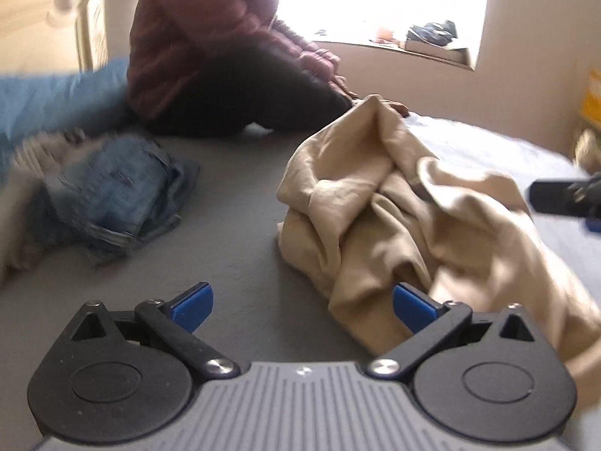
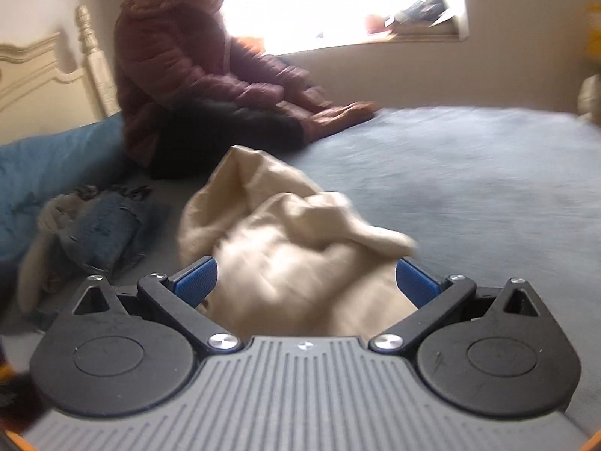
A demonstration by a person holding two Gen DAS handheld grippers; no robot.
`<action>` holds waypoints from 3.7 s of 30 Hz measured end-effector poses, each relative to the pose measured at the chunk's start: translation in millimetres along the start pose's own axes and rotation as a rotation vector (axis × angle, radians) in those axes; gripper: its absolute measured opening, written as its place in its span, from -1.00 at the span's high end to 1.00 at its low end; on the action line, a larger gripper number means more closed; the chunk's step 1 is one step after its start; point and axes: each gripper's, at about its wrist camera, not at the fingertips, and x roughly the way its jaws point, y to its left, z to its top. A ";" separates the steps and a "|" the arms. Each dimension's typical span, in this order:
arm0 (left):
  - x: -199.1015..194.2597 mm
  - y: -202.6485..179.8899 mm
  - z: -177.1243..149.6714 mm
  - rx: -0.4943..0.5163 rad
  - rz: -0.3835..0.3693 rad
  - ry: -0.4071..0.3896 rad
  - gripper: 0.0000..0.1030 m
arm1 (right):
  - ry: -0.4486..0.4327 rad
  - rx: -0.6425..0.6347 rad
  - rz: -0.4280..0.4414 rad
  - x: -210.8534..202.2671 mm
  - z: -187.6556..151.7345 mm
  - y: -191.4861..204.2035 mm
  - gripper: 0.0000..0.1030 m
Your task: Fold clothes
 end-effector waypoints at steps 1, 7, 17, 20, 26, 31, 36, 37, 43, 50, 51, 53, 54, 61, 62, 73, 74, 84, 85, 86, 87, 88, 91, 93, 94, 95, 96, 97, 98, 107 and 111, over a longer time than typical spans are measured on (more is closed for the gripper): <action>10.4 2.0 3.1 -0.029 -0.013 0.005 -0.90 | 0.021 -0.001 0.019 17.5 5.7 0.5 -0.98; 62.7 -25.9 0.1 0.058 -0.074 0.129 -0.44 | 0.170 0.057 0.056 89.2 -2.5 -9.9 -0.95; 26.9 -54.9 -8.3 0.141 -0.126 0.078 0.81 | 0.137 0.142 0.141 44.8 -0.9 -26.1 0.52; -1.8 -57.9 -13.9 0.182 -0.177 0.040 0.82 | 0.114 0.174 0.166 25.2 -1.6 -29.7 0.65; -69.6 -54.5 -32.5 0.207 -0.295 0.037 0.82 | 0.099 0.204 0.217 -45.1 -23.5 -27.7 0.69; -138.4 -58.5 -69.4 0.256 -0.404 0.073 0.83 | 0.091 0.224 0.267 -125.8 -60.2 -26.4 0.70; -202.4 -53.9 -119.8 0.299 -0.490 0.161 0.83 | 0.125 0.268 0.303 -198.9 -110.3 -27.5 0.72; -214.1 -53.3 -129.4 0.301 -0.507 0.176 0.83 | 0.135 0.273 0.306 -212.6 -121.7 -28.8 0.72; -265.0 -46.4 -182.5 0.327 -0.585 0.270 0.82 | 0.215 0.326 0.309 -289.5 -181.9 -41.2 0.73; -303.4 -48.2 -210.3 0.281 -0.728 0.351 0.82 | 0.298 0.300 0.242 -357.1 -213.2 -42.9 0.74; -309.4 -48.8 -211.9 0.263 -0.753 0.357 0.82 | 0.301 0.284 0.235 -365.6 -211.7 -42.2 0.74; -320.2 -56.0 -211.6 0.257 -0.793 0.337 0.82 | 0.295 0.244 0.217 -382.2 -204.2 -38.7 0.74; -325.3 -62.0 -211.2 0.261 -0.815 0.320 0.82 | 0.293 0.222 0.210 -388.4 -200.2 -38.4 0.74; -338.3 -98.8 -222.0 0.286 -0.942 0.321 0.77 | 0.315 0.051 0.104 -420.6 -177.9 -49.9 0.73; -335.0 -100.7 -226.7 0.297 -0.942 0.347 0.74 | 0.339 0.048 0.084 -416.9 -181.2 -54.4 0.72; -302.1 1.6 -226.2 0.127 -0.715 0.403 0.03 | 0.321 -0.034 -0.075 -381.6 -188.9 -53.8 -0.12; -296.1 12.9 -222.4 0.094 -0.669 0.401 0.03 | 0.295 -0.067 -0.054 -372.8 -183.9 -45.3 -0.20; -262.9 101.5 -187.8 -0.069 -0.218 0.242 -0.45 | 0.206 -0.315 0.216 -163.6 -152.4 86.3 -0.64; -260.2 105.0 -185.8 -0.076 -0.200 0.241 -0.48 | 0.212 -0.338 0.217 -143.8 -152.3 100.7 -0.66; -257.3 108.2 -183.7 -0.083 -0.183 0.241 -0.50 | 0.225 -0.370 0.207 -126.3 -154.5 112.2 -0.67; -251.7 112.8 -182.1 -0.089 -0.173 0.244 -0.51 | 0.238 -0.403 0.197 -108.8 -156.6 123.7 -0.67; -247.4 116.3 -181.3 -0.094 -0.165 0.247 -0.53 | 0.252 -0.436 0.186 -91.5 -159.0 134.7 -0.67; -232.5 115.2 -181.2 -0.099 -0.149 0.251 -0.55 | 0.319 -0.567 0.106 -53.4 -176.4 148.8 -0.13; -221.8 114.4 -180.2 -0.103 -0.153 0.253 -0.55 | 0.315 -0.516 0.113 -57.6 -166.6 131.9 0.86; -216.7 113.2 -180.1 -0.106 -0.157 0.252 -0.55 | 0.312 -0.490 0.117 -59.7 -161.6 123.5 0.87; -211.7 112.1 -180.0 -0.108 -0.160 0.252 -0.55 | 0.310 -0.464 0.120 -61.8 -156.7 115.1 0.91; -205.8 109.3 -179.2 -0.107 -0.170 0.253 -0.55 | 0.306 -0.438 0.123 -64.6 -151.2 106.4 0.92; -199.9 106.5 -178.4 -0.107 -0.180 0.254 -0.55 | 0.270 -0.397 0.119 -77.4 -136.8 94.1 0.92; -193.9 103.7 -177.5 -0.106 -0.191 0.254 -0.55 | 0.233 -0.356 0.114 -90.4 -122.4 81.7 0.92; -150.3 37.5 -156.7 -0.023 -0.361 0.206 -0.52 | -0.039 -0.171 -0.200 -197.6 -28.1 -53.7 0.93; -132.8 1.8 -145.6 0.000 -0.432 0.202 -0.47 | -0.037 -0.162 -0.381 -204.5 -28.4 -100.0 0.93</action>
